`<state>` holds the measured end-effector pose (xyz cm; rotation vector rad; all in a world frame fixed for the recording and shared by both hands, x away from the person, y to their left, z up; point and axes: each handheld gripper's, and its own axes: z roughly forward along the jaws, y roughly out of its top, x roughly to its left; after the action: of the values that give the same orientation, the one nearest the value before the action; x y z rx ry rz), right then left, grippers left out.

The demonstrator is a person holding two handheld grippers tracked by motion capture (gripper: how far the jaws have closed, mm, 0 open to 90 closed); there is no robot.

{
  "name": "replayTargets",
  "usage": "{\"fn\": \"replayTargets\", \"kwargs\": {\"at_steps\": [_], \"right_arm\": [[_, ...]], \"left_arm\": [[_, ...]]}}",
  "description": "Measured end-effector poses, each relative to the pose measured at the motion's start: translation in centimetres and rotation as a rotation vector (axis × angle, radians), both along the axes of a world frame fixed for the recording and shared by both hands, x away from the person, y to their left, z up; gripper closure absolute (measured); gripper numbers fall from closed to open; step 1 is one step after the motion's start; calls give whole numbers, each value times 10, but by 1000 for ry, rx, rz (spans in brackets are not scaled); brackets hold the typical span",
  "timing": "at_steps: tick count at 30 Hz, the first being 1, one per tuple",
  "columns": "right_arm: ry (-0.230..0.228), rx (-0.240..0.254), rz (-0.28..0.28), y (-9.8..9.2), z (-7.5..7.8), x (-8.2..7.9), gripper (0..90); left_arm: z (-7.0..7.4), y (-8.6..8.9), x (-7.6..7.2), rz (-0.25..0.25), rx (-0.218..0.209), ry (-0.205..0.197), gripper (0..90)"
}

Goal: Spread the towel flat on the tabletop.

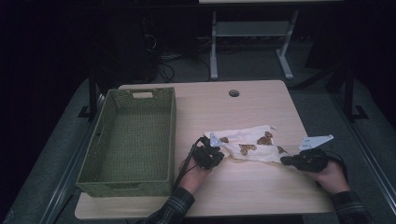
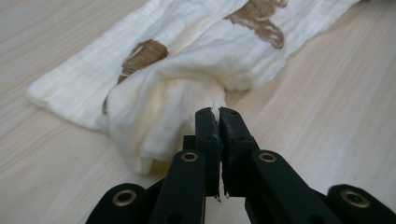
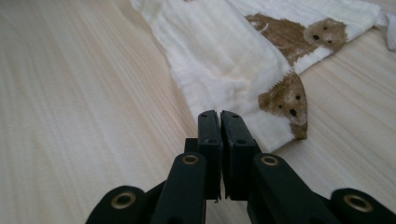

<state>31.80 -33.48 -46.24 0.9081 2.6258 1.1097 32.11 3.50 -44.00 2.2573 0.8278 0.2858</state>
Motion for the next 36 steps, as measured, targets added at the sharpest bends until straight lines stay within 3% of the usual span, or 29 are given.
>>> {"fn": "replayTargets", "kwargs": {"at_steps": [6, 13, 17, 21, 25, 27, 36], "right_arm": [[12, 31, 19, -9, 2, -14, 869], [30, 57, 65, -16, 1, -34, 869], [53, 55, 92, -15, -2, -43, 868], [65, 44, 109, -15, -5, -49, 863], [64, 57, 112, -15, -3, -50, 779], [32, 92, 95, -14, 4, -46, 745], [-22, 98, 38, -7, 18, -18, 760]], "left_arm": [[11, 9, -18, 20, -11, -9, 868], [10, 19, -38, 36, -19, 25, 868], [2, 14, -49, 17, 5, 72, 867], [0, 12, -56, 16, 7, 80, 858], [3, 13, -54, 27, -18, 64, 739], [6, 12, -51, 33, -31, 55, 699], [17, 7, -22, 65, -40, 6, 684]]}}
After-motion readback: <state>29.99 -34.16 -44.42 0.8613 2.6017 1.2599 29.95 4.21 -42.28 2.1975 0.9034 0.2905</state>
